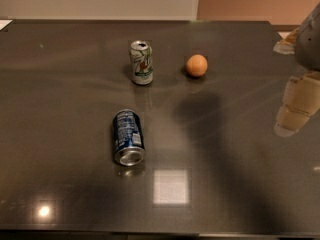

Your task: Place pepsi can upright

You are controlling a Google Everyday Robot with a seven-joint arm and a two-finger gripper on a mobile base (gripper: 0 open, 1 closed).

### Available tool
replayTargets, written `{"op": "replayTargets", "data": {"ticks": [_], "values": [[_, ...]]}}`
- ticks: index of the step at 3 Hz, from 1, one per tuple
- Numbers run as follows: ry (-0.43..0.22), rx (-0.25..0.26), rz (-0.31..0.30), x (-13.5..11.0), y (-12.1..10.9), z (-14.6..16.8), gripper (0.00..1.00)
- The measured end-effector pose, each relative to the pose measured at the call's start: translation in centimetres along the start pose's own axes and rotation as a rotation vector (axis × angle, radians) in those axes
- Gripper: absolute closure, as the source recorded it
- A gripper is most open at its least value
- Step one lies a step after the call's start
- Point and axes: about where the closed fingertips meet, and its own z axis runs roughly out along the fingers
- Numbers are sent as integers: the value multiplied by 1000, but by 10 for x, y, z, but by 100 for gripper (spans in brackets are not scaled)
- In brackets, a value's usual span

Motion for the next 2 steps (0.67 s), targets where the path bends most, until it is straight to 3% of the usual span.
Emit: {"op": "replayTargets", "data": {"ticks": [1, 2], "values": [[0, 0, 0, 0, 0, 0, 0], [8, -39, 22, -7, -4, 2, 0]]}}
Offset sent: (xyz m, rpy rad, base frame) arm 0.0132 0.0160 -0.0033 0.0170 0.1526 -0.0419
